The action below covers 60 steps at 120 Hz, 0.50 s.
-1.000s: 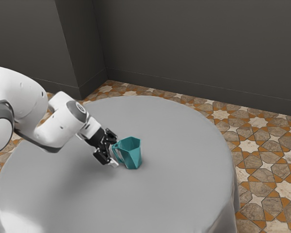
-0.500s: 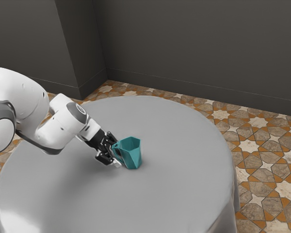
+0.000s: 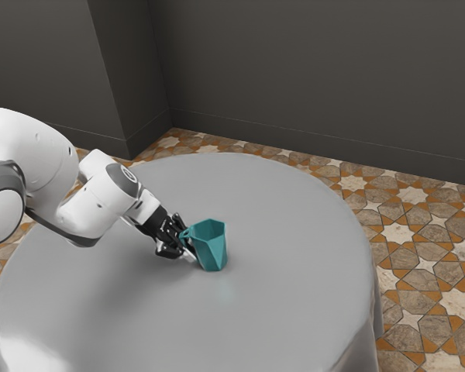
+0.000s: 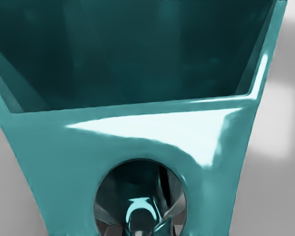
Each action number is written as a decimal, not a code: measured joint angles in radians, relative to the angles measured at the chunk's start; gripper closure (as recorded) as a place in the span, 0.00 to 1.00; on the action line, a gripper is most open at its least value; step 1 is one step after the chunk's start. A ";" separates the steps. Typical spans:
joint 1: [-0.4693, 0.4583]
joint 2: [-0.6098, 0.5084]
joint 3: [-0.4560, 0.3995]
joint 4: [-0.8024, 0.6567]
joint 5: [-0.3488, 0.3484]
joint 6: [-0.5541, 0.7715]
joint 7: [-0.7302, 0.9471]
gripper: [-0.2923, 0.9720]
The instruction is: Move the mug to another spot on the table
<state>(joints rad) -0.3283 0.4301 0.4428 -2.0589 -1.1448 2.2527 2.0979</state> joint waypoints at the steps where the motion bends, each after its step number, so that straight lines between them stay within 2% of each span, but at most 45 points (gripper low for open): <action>1: 0.000 0.000 0.000 0.000 0.000 0.000 0.000 0.75; 60: 0.000 -0.011 -0.001 0.030 -0.009 0.016 0.020 0.78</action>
<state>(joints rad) -0.3286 0.4194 0.4417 -2.0290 -1.1536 2.2688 2.1174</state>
